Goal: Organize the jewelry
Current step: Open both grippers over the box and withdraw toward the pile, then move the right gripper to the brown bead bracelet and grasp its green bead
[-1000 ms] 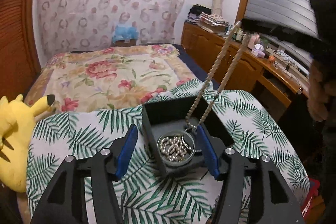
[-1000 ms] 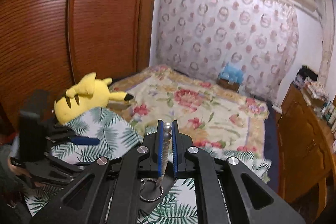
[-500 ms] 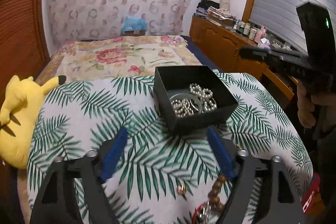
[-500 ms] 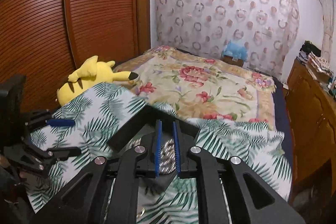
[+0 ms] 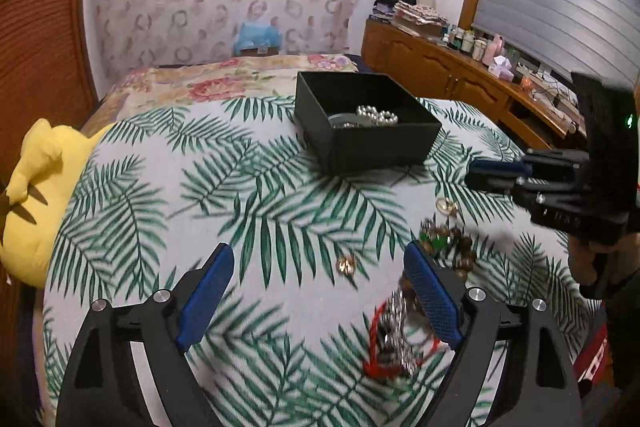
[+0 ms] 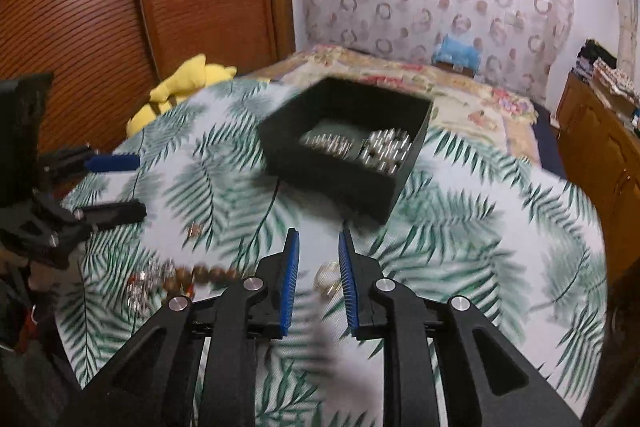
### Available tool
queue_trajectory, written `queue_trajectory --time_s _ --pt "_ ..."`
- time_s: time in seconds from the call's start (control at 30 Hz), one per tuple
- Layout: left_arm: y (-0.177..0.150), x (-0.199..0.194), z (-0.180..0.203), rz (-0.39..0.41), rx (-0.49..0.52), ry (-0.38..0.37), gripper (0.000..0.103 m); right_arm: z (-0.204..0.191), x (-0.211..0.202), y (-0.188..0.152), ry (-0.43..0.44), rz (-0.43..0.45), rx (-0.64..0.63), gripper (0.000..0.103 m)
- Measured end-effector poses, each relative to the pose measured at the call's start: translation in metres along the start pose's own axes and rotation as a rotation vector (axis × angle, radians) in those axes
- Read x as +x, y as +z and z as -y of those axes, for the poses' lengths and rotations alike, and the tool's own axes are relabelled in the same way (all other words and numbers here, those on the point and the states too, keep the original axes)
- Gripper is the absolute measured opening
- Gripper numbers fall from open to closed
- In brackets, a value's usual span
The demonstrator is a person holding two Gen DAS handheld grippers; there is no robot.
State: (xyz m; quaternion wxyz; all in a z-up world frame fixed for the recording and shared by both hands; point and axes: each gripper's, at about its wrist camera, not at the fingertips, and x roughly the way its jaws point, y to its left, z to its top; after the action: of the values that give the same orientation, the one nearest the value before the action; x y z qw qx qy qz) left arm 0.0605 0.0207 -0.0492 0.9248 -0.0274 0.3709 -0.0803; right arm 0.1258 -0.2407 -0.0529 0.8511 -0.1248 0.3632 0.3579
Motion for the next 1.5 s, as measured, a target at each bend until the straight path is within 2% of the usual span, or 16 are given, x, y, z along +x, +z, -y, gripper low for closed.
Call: queue_trajectory --time_s 0.17,0.33,0.67,0.93,1.07,1.13,1.3,1.33,1.5 --pt "-0.013 -0.010 -0.001 0.005 -0.006 0.004 0.084 -0.012 0.011 -0.017 0.017 -0.056 -0.005 0.022" --pt "-0.021 -0.020 -0.004 0.015 -0.014 0.010 0.084 -0.019 0.011 -0.021 0.011 -0.064 -0.009 0.022" --pt "-0.029 -0.020 -0.003 0.006 -0.016 0.008 0.084 -0.049 0.019 -0.012 0.012 -0.074 -0.125 0.022" --pt "-0.030 -0.016 -0.001 -0.004 -0.015 -0.002 0.084 -0.058 0.028 -0.005 -0.043 -0.094 -0.223 0.022" --pt "-0.030 -0.015 0.001 -0.010 -0.010 -0.006 0.084 -0.057 0.030 -0.001 -0.033 -0.106 -0.232 0.022" --pt "-0.031 -0.015 0.001 -0.009 -0.012 -0.007 0.084 -0.051 0.030 0.000 -0.002 -0.119 -0.198 0.012" --pt "-0.030 -0.013 0.003 -0.013 -0.012 -0.007 0.084 -0.049 0.027 -0.005 0.017 -0.109 -0.172 0.009" --pt "-0.030 -0.012 0.004 -0.014 -0.013 -0.008 0.084 -0.047 0.025 -0.006 0.012 -0.103 -0.167 0.000" --pt "-0.029 -0.006 0.010 -0.023 0.005 -0.016 0.084 -0.036 0.018 -0.002 -0.004 -0.072 -0.133 0.000"
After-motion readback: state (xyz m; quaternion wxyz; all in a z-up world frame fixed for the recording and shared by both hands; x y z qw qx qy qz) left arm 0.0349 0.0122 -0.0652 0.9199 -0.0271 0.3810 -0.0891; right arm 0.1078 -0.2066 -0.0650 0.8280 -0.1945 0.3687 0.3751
